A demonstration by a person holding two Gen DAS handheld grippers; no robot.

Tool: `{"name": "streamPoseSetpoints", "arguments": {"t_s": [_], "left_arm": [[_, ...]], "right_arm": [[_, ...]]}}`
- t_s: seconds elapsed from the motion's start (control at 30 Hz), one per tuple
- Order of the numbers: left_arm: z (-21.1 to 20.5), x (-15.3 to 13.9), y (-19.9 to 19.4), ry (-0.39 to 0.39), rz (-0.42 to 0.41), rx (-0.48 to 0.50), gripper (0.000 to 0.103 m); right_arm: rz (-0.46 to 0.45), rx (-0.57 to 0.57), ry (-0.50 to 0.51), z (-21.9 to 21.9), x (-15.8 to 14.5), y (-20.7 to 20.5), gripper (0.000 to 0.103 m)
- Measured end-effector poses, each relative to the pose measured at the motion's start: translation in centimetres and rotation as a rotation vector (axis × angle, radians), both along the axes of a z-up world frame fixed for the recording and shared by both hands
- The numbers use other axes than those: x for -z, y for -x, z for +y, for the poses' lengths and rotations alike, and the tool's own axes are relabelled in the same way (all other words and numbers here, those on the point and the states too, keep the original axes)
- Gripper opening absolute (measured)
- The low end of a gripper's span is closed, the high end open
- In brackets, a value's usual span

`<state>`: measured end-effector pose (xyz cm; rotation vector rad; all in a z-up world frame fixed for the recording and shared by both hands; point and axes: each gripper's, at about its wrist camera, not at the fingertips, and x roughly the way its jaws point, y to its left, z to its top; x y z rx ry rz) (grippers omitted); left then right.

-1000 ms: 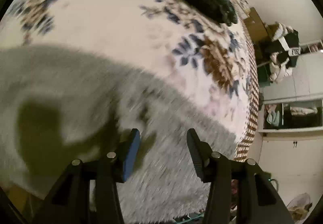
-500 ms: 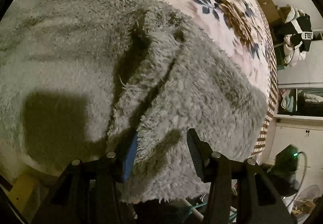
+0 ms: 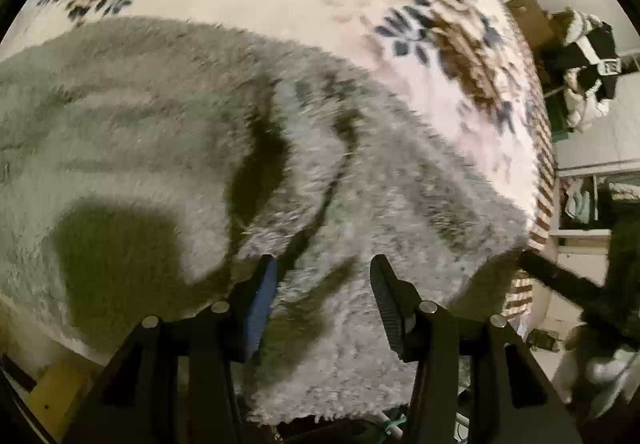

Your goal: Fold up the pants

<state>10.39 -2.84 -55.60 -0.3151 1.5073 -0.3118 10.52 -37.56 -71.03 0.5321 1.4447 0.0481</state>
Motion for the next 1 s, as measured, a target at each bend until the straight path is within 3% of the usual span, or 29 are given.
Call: {"name": "streamPoseSetpoints", "arguments": {"t_s": [0.2,0.3,0.5,0.53,0.6,0.63,0.7,1.0], "left_arm": [[2.7,-0.7,1.9,0.002,-0.011,-0.078,0.046],[4.3,-0.8,3.6,0.007,0.007,-0.130,0.046],[4.5,1.1,7.3,0.149,0.111,-0.231,0.044],[4.3,1.2,7.7,0.167,0.110,-0.243,0.043],[3.9,1.1,8.3,0.179,0.082,-0.253,0.025],[3.7,1.1,8.4,0.170,0.068,-0.252,0.010],[3.7,1.0,8.7,0.179,0.045,-0.273,0.007],[7.0,-0.4,10.4,0.204,0.009,-0.336,0.005]], "right_arm": [[-0.081,-0.260,0.015,8.8,-1.6,-6.1,0.049],[-0.081,-0.424,0.033,13.7,-1.0,-8.6,0.061],[0.003,-0.639,0.114,19.4,2.4,-11.9,0.061],[0.004,-0.653,0.114,19.8,2.4,-12.0,0.051],[-0.030,-0.660,0.120,20.2,1.7,-12.1,0.026],[-0.035,-0.663,0.133,20.3,1.4,-12.2,0.018],[-0.066,-0.659,0.145,20.4,0.9,-12.2,0.008],[-0.157,-0.658,0.112,20.3,-3.8,-11.7,0.006]]}}
